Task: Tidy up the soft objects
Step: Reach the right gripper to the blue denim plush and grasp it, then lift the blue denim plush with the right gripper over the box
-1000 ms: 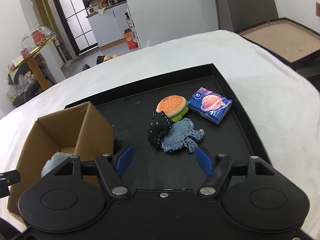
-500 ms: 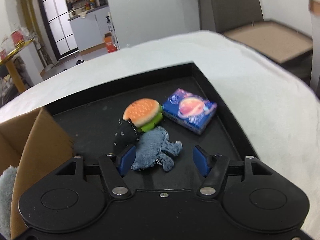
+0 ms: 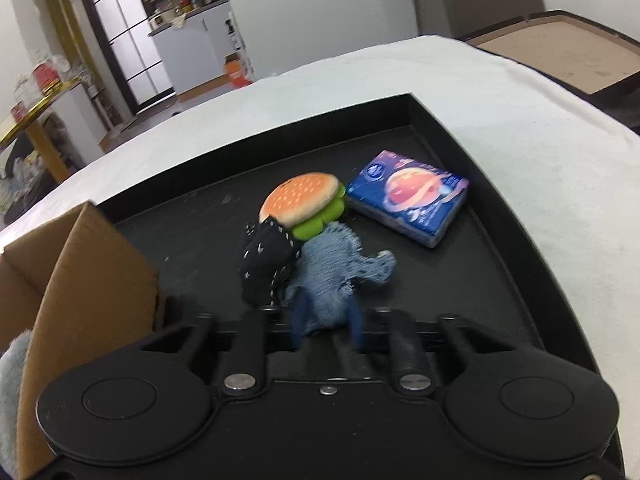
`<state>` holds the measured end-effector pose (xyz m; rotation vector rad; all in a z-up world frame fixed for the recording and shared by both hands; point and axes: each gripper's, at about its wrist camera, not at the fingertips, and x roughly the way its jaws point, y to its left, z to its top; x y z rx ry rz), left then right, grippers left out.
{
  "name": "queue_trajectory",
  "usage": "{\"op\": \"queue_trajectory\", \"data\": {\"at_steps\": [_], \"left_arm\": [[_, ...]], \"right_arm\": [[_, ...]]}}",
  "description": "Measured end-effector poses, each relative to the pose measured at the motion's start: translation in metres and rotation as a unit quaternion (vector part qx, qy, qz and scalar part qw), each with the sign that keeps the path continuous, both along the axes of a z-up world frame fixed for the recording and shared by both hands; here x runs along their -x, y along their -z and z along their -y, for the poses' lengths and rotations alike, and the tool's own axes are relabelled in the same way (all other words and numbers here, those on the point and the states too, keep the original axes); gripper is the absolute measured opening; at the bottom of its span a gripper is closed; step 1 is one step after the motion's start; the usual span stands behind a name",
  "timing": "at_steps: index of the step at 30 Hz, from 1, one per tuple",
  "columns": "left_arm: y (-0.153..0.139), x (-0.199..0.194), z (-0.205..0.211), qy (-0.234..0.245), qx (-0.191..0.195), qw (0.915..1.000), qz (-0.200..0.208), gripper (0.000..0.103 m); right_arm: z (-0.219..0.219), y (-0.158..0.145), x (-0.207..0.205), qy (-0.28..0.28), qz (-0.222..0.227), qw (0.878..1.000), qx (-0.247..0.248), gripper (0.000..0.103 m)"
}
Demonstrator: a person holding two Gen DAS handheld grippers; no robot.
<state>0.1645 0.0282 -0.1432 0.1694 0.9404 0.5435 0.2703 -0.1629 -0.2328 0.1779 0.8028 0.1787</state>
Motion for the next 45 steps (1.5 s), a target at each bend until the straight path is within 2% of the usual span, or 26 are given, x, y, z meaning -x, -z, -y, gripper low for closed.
{"op": "queue_trajectory", "data": {"at_steps": [15, 20, 25, 29, 45], "left_arm": [[-0.010, 0.016, -0.010, 0.008, 0.035, 0.9990, 0.026, 0.070], [-0.017, 0.027, -0.013, 0.004, 0.046, 0.9982, 0.039, 0.070], [-0.013, 0.038, -0.016, 0.012, 0.083, 0.9961, 0.025, 0.070], [-0.015, 0.042, -0.013, 0.023, 0.077, 0.9961, 0.034, 0.070], [-0.012, 0.046, -0.032, 0.010, 0.128, 0.9902, 0.053, 0.070]], "right_arm": [[0.022, -0.023, 0.029, 0.014, -0.005, 1.000, 0.010, 0.011], [0.025, -0.040, 0.048, -0.012, 0.005, 1.000, 0.000, 0.008], [0.025, -0.057, 0.066, -0.032, 0.016, 0.999, 0.004, 0.008], [0.026, -0.068, 0.076, -0.036, 0.021, 0.999, 0.005, 0.008], [0.002, -0.109, 0.105, -0.068, 0.056, 0.996, 0.019, 0.008]]}}
